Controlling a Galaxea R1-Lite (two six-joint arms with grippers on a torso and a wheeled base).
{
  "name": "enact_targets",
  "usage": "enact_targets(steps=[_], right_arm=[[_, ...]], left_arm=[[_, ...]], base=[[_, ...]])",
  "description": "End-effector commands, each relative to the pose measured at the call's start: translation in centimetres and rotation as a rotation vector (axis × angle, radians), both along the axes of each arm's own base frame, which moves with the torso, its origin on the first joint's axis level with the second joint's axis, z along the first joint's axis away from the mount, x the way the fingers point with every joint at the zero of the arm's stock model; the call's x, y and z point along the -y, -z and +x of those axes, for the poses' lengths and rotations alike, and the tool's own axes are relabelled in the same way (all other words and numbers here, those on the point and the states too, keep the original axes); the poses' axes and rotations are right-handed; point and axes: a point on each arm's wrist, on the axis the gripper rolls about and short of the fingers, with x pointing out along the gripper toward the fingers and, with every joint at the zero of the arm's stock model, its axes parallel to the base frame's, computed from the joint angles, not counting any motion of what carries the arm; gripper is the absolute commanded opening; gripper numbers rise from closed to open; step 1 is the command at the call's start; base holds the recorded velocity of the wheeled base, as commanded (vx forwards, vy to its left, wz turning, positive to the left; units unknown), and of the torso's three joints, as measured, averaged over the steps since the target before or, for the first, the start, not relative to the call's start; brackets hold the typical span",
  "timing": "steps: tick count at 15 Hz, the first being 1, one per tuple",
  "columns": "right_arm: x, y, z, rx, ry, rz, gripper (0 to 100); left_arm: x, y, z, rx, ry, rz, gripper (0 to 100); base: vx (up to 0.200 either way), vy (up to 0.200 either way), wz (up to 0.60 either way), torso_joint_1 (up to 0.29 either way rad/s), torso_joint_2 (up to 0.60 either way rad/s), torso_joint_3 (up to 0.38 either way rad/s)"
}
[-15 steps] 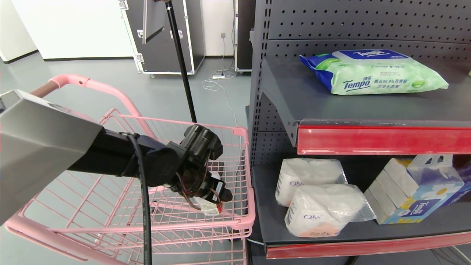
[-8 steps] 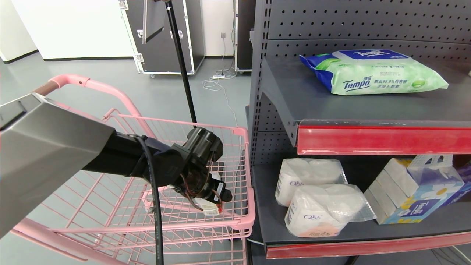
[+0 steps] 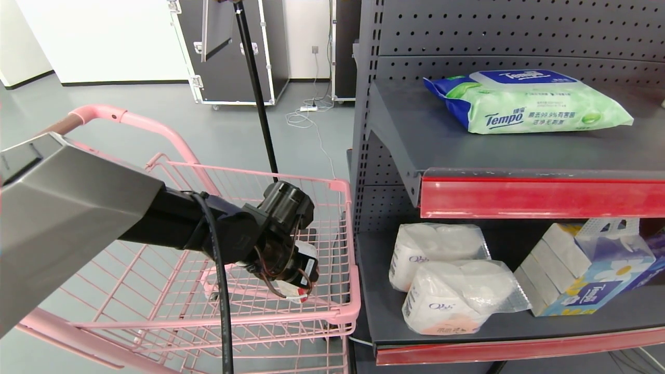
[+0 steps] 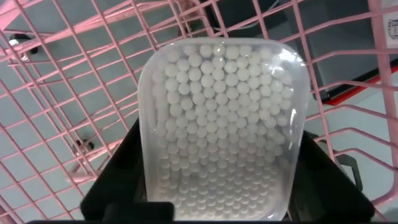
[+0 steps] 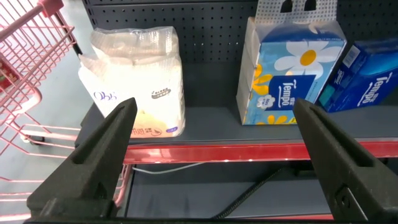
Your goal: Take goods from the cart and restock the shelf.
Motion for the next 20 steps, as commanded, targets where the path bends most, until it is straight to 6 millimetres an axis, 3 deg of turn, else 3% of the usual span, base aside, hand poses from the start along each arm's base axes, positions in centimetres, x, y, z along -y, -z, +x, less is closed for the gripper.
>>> enact_targets(steps=[1,5,12,16,17,18,20], right_arm=[[0.0,0.0,0.0,0.000,0.000,0.000,100],[0.0,0.0,0.0,0.000,0.000,-0.001,100],[0.0,0.0,0.0,0.000,-0.001,-0.001,100],[0.0,0.0,0.0,0.000,-0.003,-0.003,100],[0.0,0.0,0.0,0.000,-0.001,-0.003,100],[0.0,0.0,0.0,0.000,-0.001,-0.001,100],[0.0,0.0,0.0,0.000,-0.001,-0.001,100]], left_arm=[[-0.1,0.0,-0.2,-0.004,0.001,0.002,0],[-0.3,-0.9,-0.3,0.023,-0.009,-0.005,0],[-5.0,-8.4,-1.2,0.181,-0.103,-0.098,0],[-8.2,-14.1,-6.2,0.253,-0.122,-0.143,0],[-8.7,-14.7,-6.8,0.267,-0.128,-0.148,0],[-10.2,-16.3,-9.4,0.313,-0.134,-0.174,0],[-12.9,-17.6,-13.1,0.368,-0.170,-0.197,0]], base=[[0.000,0.000,0.00,0.000,0.00,0.000],[0.000,0.000,0.00,0.000,0.00,0.000],[0.000,0.000,0.00,0.000,0.00,0.000],[0.000,0.000,0.00,0.000,0.00,0.000],[0.000,0.000,0.00,0.000,0.00,0.000],[0.000,0.000,0.00,0.000,0.00,0.000],[0.000,0.000,0.00,0.000,0.00,0.000]])
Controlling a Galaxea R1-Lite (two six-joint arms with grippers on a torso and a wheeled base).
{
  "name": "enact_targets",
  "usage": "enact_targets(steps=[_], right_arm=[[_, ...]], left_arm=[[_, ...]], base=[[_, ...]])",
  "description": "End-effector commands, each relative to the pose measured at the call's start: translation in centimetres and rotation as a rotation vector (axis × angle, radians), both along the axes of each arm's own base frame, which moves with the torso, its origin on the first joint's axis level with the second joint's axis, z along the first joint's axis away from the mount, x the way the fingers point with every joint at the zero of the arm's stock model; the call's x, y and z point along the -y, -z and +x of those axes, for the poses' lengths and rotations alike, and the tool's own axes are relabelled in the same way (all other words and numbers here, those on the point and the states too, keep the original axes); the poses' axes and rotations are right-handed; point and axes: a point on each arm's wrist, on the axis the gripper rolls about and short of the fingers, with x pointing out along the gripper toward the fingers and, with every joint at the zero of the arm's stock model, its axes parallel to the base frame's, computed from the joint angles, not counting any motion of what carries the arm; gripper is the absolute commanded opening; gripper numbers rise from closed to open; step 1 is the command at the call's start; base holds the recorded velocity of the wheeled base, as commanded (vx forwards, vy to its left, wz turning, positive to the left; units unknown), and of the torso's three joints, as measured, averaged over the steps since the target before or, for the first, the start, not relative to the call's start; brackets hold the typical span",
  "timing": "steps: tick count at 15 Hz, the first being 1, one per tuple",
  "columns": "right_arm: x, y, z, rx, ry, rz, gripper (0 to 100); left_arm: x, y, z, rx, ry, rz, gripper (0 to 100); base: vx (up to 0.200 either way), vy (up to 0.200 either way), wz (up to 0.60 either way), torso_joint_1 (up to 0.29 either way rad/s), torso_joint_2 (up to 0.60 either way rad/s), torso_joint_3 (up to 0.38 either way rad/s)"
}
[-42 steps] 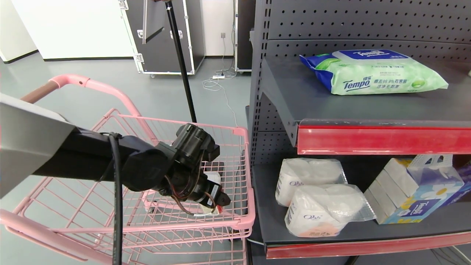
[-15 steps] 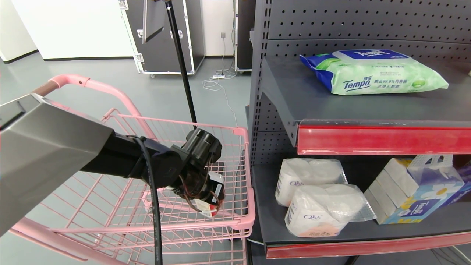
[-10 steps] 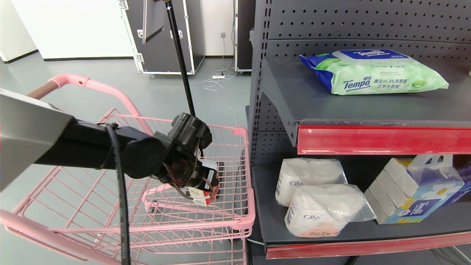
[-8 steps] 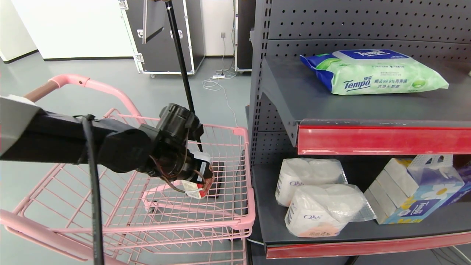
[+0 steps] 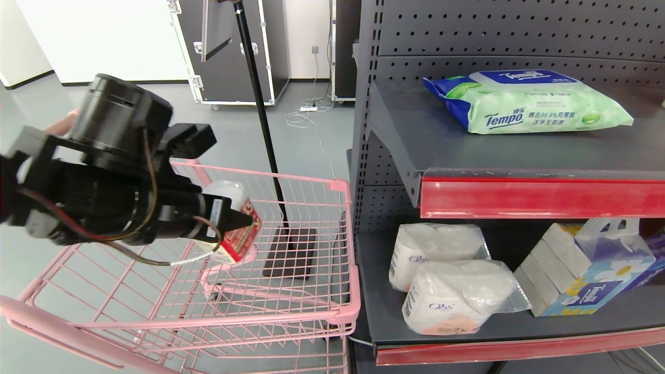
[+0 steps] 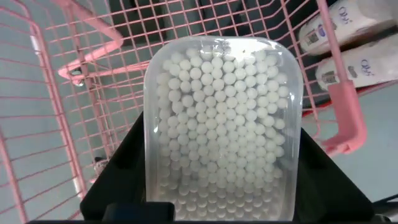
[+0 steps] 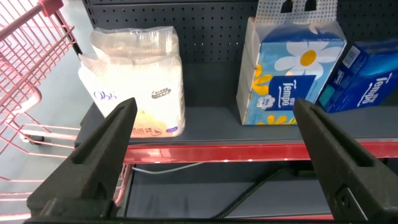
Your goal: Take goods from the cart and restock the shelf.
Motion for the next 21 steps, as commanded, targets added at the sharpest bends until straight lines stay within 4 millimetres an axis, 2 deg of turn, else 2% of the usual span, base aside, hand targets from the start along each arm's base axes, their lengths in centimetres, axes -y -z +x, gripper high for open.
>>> enact_targets(steps=[1,3,6,10,11,12,21], right_arm=[[0.0,0.0,0.0,0.000,0.000,0.000,100],[0.0,0.0,0.0,0.000,0.000,0.002,100],[0.0,0.0,0.0,0.000,0.000,0.000,100],[0.0,0.0,0.0,0.000,0.000,0.000,100],[0.0,0.0,0.0,0.000,0.000,-0.001,100],[0.0,0.0,0.0,0.000,0.000,0.000,100],[0.0,0.0,0.0,0.000,0.002,-0.001,100]], left_arm=[[-4.6,-3.2,-7.1,0.133,-0.052,-0.062,0],[-6.7,-3.7,-10.6,0.192,-0.084,-0.088,0],[-8.6,-3.5,-15.1,0.284,-0.092,-0.129,0],[-10.8,-1.9,-20.6,0.332,-0.090,-0.151,0],[-11.0,-1.7,-21.2,0.339,-0.090,-0.154,0],[-11.6,-1.1,-22.7,0.369,-0.090,-0.168,0],[-13.3,3.3,-27.1,0.483,-0.082,-0.214,0]], base=[[0.000,0.000,0.00,0.000,0.00,0.000],[0.000,0.000,0.00,0.000,0.00,0.000],[0.000,0.000,0.00,0.000,0.00,0.000],[0.000,0.000,0.00,0.000,0.00,0.000],[0.000,0.000,0.00,0.000,0.00,0.000],[0.000,0.000,0.00,0.000,0.00,0.000],[0.000,0.000,0.00,0.000,0.00,0.000]])
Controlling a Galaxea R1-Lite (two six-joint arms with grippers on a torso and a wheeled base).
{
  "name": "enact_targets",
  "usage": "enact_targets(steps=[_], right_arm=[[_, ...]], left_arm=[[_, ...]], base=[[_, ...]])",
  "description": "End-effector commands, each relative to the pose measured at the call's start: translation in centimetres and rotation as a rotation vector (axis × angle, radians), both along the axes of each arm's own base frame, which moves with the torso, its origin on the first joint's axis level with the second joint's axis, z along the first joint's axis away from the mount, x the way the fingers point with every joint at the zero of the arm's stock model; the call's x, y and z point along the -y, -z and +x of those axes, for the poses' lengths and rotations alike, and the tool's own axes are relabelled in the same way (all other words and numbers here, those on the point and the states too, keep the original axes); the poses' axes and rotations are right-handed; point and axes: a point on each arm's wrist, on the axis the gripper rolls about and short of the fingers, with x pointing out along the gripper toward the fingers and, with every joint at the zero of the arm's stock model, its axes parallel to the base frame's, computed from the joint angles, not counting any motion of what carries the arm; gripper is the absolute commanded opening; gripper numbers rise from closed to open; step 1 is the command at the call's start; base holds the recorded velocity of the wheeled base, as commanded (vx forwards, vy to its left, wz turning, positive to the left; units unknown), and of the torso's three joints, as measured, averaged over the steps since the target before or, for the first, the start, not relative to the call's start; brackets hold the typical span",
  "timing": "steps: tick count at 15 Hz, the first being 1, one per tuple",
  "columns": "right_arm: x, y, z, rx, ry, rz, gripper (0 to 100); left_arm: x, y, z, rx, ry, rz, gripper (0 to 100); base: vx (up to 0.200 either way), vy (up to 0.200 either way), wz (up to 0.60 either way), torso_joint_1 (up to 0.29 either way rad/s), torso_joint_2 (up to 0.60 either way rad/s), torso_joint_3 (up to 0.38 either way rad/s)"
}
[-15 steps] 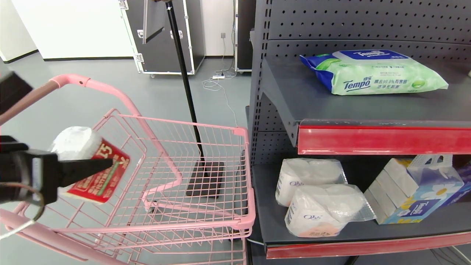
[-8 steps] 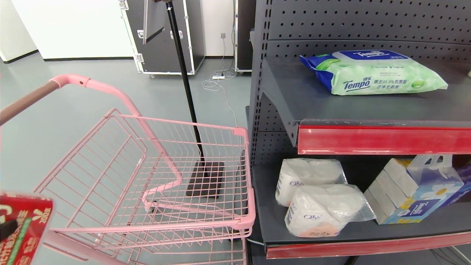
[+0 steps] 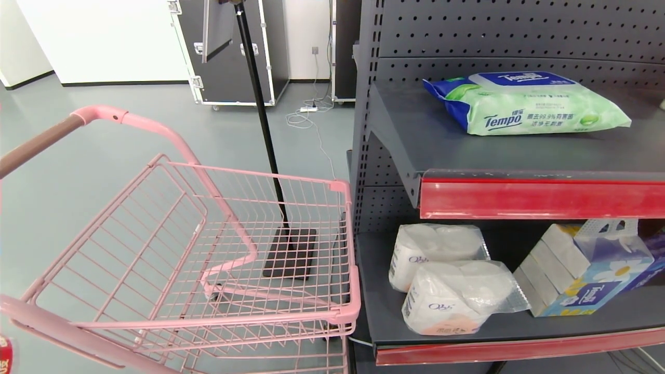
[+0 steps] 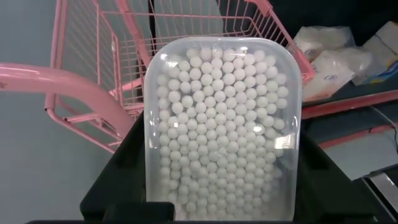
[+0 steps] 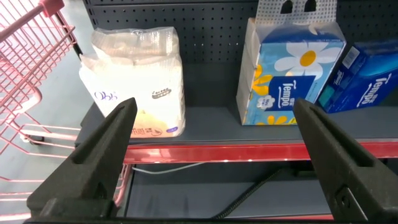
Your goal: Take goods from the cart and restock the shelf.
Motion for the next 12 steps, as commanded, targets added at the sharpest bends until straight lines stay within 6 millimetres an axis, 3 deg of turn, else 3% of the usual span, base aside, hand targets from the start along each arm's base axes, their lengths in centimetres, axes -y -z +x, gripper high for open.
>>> enact_targets(steps=[1,12], right_arm=[[0.00,0.00,0.00,0.001,0.001,0.000,100],[0.00,0.00,0.00,0.001,-0.002,-0.002,100]], left_arm=[[-0.52,1.52,-1.32,0.046,0.002,-0.016,0],[-0.40,1.38,-1.08,0.084,0.015,-0.034,0]], base=[[0.000,0.000,0.00,0.041,-0.25,-0.183],[0.000,0.000,0.00,0.129,-0.48,-0.349]])
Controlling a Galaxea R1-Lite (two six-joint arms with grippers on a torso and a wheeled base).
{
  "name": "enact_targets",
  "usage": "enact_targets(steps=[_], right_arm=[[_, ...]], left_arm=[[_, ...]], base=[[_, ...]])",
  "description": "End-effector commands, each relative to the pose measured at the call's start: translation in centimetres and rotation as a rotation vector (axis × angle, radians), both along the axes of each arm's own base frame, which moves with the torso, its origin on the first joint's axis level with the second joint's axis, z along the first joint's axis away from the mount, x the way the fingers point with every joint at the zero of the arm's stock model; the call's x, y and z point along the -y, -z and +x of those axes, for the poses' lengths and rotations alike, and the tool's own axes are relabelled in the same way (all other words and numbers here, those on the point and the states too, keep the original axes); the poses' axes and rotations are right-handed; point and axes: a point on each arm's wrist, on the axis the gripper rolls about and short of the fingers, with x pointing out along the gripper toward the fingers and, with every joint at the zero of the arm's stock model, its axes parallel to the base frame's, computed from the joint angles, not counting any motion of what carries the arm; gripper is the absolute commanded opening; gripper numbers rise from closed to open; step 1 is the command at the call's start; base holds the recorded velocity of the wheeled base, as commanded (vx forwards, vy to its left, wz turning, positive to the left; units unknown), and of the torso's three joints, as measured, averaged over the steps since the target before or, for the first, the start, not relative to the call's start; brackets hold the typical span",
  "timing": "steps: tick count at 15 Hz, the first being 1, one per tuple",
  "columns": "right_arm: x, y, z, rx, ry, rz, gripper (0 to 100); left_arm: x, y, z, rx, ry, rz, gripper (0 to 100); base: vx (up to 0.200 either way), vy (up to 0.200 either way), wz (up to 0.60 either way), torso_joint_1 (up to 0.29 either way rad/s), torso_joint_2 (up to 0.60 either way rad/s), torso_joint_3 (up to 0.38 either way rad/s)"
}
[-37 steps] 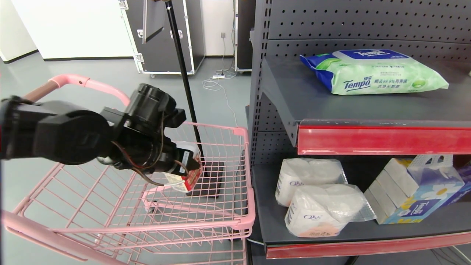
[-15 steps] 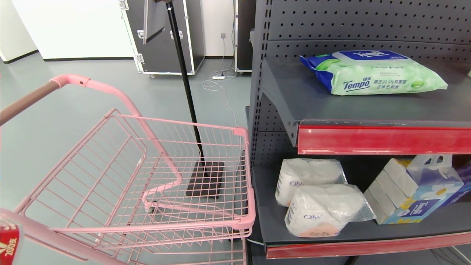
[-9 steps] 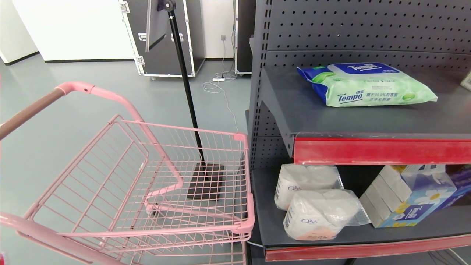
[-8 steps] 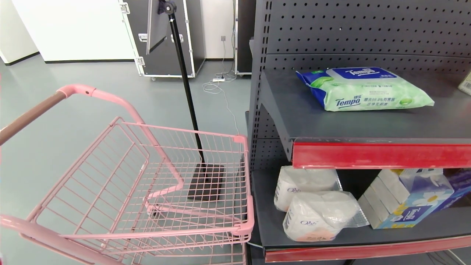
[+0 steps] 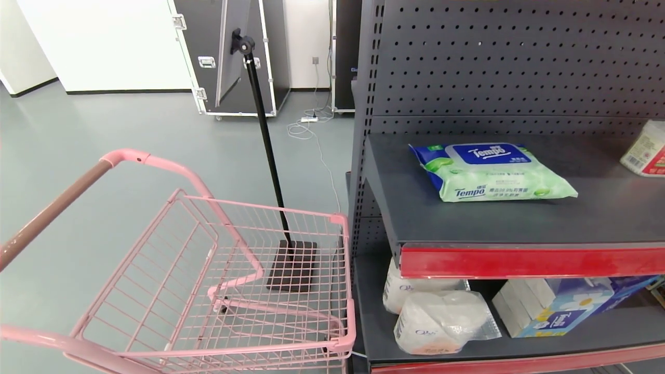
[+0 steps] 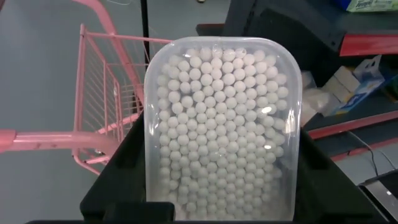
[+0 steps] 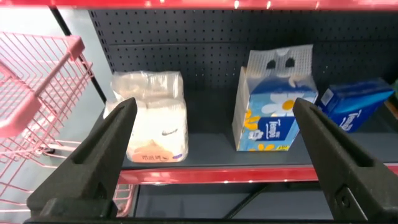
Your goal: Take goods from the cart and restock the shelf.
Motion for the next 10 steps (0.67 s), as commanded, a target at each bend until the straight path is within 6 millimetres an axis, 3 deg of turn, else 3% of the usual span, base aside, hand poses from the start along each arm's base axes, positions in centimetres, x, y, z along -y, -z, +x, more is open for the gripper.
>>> enact_targets(steps=[1,6,10], right_arm=[[0.0,0.0,0.0,0.000,-0.001,-0.001,100],[0.0,0.0,0.0,0.000,-0.001,-0.001,100],[0.0,0.0,0.0,0.000,-0.001,0.001,100]], left_arm=[[0.3,-0.3,0.7,-0.024,-0.002,0.009,0],[0.8,-1.3,2.0,0.003,0.005,0.043,0],[1.0,-1.4,2.5,0.005,0.008,0.096,0]], base=[[0.000,0.000,0.00,0.188,-0.56,-0.373],[0.000,0.000,0.00,0.215,-0.59,-0.378],[0.000,0.000,0.00,0.176,-0.44,-0.263]])
